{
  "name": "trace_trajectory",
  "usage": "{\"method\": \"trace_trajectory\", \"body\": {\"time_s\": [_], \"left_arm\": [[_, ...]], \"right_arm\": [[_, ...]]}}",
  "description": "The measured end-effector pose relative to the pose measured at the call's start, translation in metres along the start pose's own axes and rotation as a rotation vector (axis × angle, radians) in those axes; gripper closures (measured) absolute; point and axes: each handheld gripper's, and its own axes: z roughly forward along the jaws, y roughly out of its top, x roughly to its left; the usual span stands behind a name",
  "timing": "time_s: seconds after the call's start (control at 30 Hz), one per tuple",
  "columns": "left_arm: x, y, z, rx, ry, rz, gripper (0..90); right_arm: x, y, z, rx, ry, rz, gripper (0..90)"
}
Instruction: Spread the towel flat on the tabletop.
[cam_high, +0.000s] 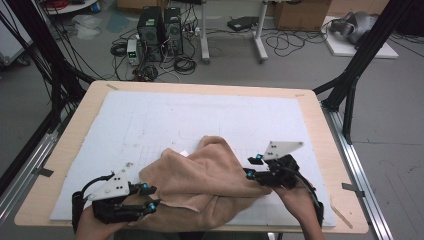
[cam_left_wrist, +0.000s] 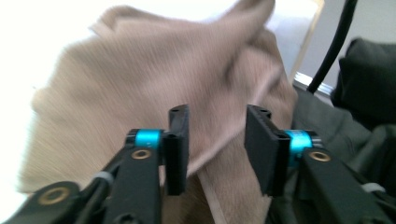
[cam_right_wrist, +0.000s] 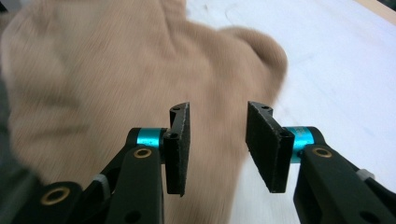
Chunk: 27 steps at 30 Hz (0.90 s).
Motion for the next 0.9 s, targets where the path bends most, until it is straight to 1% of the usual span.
{"method": "trace_trajectory", "body": {"time_s": [0.03, 0.07, 0.1, 0.13, 0.17, 0.23, 0.3, 0.33, 0.37, 0.4, 0.43, 0.47, 0.57, 0.6, 0.63, 0.67, 0.7, 0.73, 0.77, 0.8, 0.83, 0.87, 0.9], "left_arm": [[0.002, 0.003, -0.002, -0.012, 0.008, -0.001, 57.7], [0.004, 0.006, -0.004, -0.021, 0.027, 0.001, 53.7], [0.007, 0.008, -0.005, -0.025, 0.048, 0.0, 53.7], [0.01, 0.01, -0.004, -0.031, 0.064, -0.002, 53.1], [0.016, 0.01, -0.003, -0.03, 0.086, -0.003, 53.1], [0.029, 0.009, 0.002, -0.021, 0.128, -0.029, 51.9], [0.042, 0.006, 0.009, -0.031, 0.144, -0.075, 50.0], [0.048, 0.004, 0.012, -0.021, 0.163, -0.083, 49.5], [0.052, 0.003, 0.015, -0.018, 0.174, -0.096, 47.9], [0.056, 0.002, 0.019, -0.01, 0.184, -0.1, 47.7], [0.06, 0.001, 0.022, 0.006, 0.203, -0.096, 47.6], [0.063, 0.0, 0.025, 0.012, 0.207, -0.103, 46.8], [0.072, -0.005, 0.035, 0.037, 0.186, -0.136, 45.2], [0.074, -0.006, 0.039, 0.06, 0.174, -0.138, 46.0], [0.076, -0.007, 0.043, 0.076, 0.158, -0.138, 50.2], [0.077, -0.008, 0.047, 0.093, 0.147, -0.136, 56.5], [0.078, -0.008, 0.05, 0.104, 0.132, -0.145, 62.2], [0.08, -0.008, 0.053, 0.107, 0.112, -0.146, 71.3], [0.081, -0.007, 0.054, 0.115, 0.108, -0.139, 77.9], [0.081, -0.006, 0.056, 0.12, 0.109, -0.137, 80.7], [0.082, -0.004, 0.057, 0.118, 0.11, -0.14, 82.3], [0.084, -0.002, 0.057, 0.115, 0.114, -0.14, 83.0], [0.086, 0.0, 0.056, 0.105, 0.118, -0.147, 83.4]], "right_arm": [[0.0, 0.0, 0.0, 0.0, 0.0, 0.0, 57.7], [-0.007, 0.007, 0.017, -0.001, 0.013, -0.003, 56.3], [-0.007, 0.007, 0.017, -0.001, 0.013, -0.003, 56.3], [-0.013, 0.013, 0.035, 0.002, 0.019, -0.011, 54.8], [-0.013, 0.013, 0.035, 0.002, 0.019, -0.011, 54.8], [-0.02, 0.016, 0.054, 0.026, 0.018, -0.021, 53.2], [-0.026, 0.017, 0.069, 0.046, 0.015, -0.014, 52.8], [-0.028, 0.018, 0.076, 0.057, 0.017, -0.01, 52.5], [-0.031, 0.018, 0.082, 0.065, 0.008, -0.015, 52.3], [-0.034, 0.017, 0.087, 0.075, 0.002, -0.009, 52.2], [-0.038, 0.016, 0.092, 0.086, -0.002, -0.004, 52.3], [-0.041, 0.014, 0.098, 0.097, -0.007, 0.007, 52.8], [-0.049, 0.006, 0.112, 0.146, -0.011, 0.036, 54.0], [-0.05, 0.004, 0.116, 0.162, -0.002, 0.049, 55.2], [-0.051, 0.002, 0.12, 0.18, 0.007, 0.054, 56.6], [-0.052, 0.001, 0.12, 0.174, 0.012, 0.063, 62.5], [-0.052, 0.002, 0.119, 0.174, 0.02, 0.062, 71.3], [-0.051, 0.002, 0.118, 0.18, 0.028, 0.058, 77.9], [-0.051, 0.002, 0.118, 0.182, 0.033, 0.042, 83.4], [-0.051, 0.003, 0.117, 0.189, 0.031, 0.044, 84.5], [-0.051, 0.003, 0.115, 0.195, 0.016, 0.045, 85.0], [-0.052, 0.003, 0.111, 0.194, 0.0, 0.066, 85.1], [-0.054, 0.003, 0.106, 0.183, -0.014, 0.068, 85.2]]}}
